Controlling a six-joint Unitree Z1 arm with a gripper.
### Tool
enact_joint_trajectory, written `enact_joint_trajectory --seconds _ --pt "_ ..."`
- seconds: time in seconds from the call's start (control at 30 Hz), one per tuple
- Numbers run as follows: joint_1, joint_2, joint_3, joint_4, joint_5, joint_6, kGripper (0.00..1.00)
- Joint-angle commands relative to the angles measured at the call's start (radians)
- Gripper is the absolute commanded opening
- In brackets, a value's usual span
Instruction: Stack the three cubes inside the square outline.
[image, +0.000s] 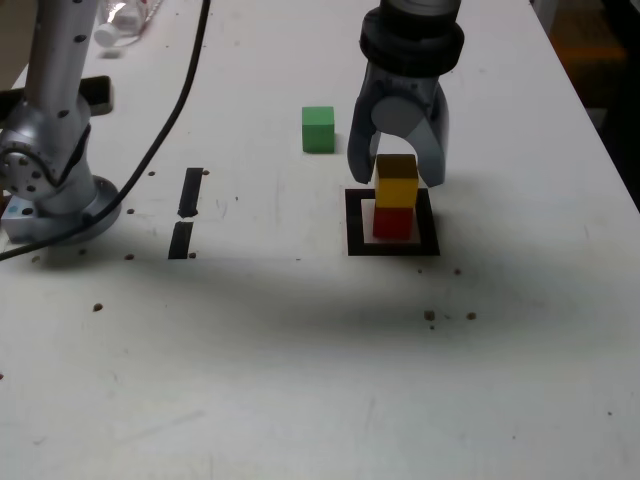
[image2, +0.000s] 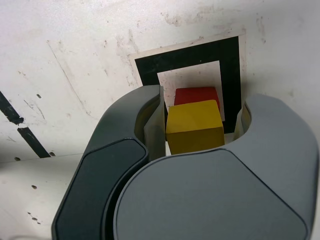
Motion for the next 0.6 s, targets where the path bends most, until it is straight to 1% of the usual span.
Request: enact_joint_trajectory --seconds 0.0,0.23,0.37,0.5,0.57 --pt "-0.002 -0.002 -0.005 0.003 -0.003 0.004 0.63" --pt "-0.002 -0.007 -0.008 0.006 -0.004 0.013 0.66" --pt "-0.002 -0.027 -0.010 0.013 -0.001 0.015 0.69" --pt "-0.002 -0.076 -0.019 0.040 0.016 0.015 0.70" --pt "-0.002 -0.103 -0.023 0.056 0.032 0.015 0.70"
